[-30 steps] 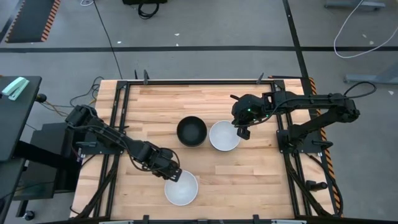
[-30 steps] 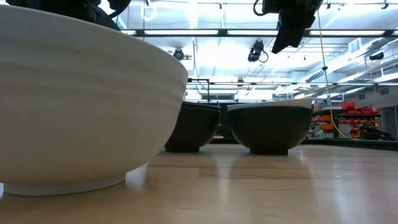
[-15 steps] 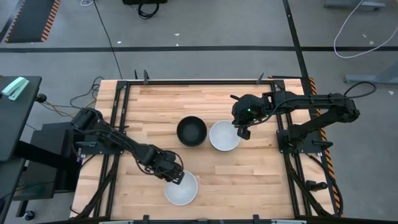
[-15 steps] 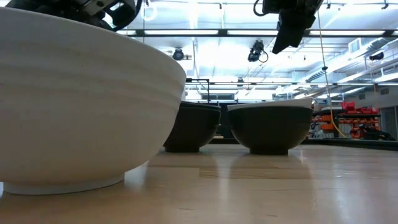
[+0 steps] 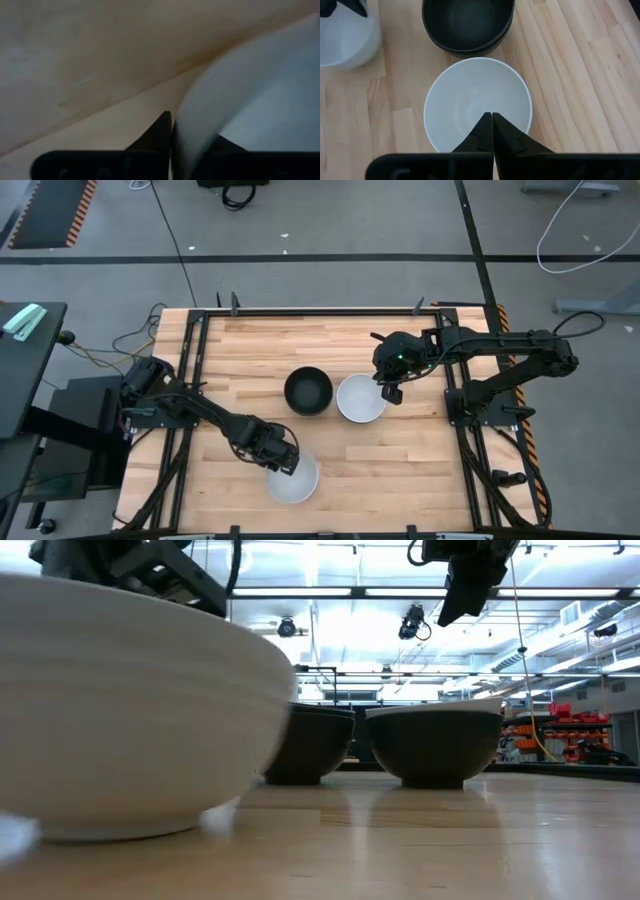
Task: Nest bowls inside each other
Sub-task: Stack the white bowl on top of the black bowl
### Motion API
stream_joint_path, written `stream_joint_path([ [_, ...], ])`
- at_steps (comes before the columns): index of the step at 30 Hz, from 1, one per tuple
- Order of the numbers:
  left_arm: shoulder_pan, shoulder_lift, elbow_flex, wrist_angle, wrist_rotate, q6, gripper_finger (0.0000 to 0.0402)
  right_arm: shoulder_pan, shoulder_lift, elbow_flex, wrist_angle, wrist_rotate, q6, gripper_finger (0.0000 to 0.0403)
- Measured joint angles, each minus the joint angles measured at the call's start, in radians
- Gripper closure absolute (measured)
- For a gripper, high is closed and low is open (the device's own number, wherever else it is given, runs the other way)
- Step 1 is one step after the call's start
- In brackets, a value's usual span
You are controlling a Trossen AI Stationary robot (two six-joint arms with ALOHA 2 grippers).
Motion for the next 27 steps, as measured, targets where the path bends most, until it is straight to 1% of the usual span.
stream_joint_path([
  [3,0.021,-0.010,0.001,0.001,-0.002,0.021,0.0389,0.000,0.000,0.000,0.000,0.000,0.000,0.0400],
  [6,0.045,-0.010,0.013,-0.017,-0.005,0.053,0.0389,0.000,0.000,0.000,0.000,0.000,0.000,0.0400],
  [10,0.081,-0.010,0.066,-0.062,-0.006,0.142,0.0391,0.000,0.000,0.000,0.000,0.000,0.000,0.0400],
  [15,0.143,-0.010,0.187,-0.236,-0.030,0.279,0.0391,0.000,0.000,0.000,0.000,0.000,0.000,0.0400],
  [22,0.265,-0.010,0.393,-0.522,-0.141,0.501,0.0391,0.000,0.000,0.000,0.000,0.000,0.000,0.0400],
  [27,0.381,-0.010,0.493,-0.623,-0.209,0.642,0.0392,0.000,0.000,0.000,0.000,0.000,0.000,0.0400],
])
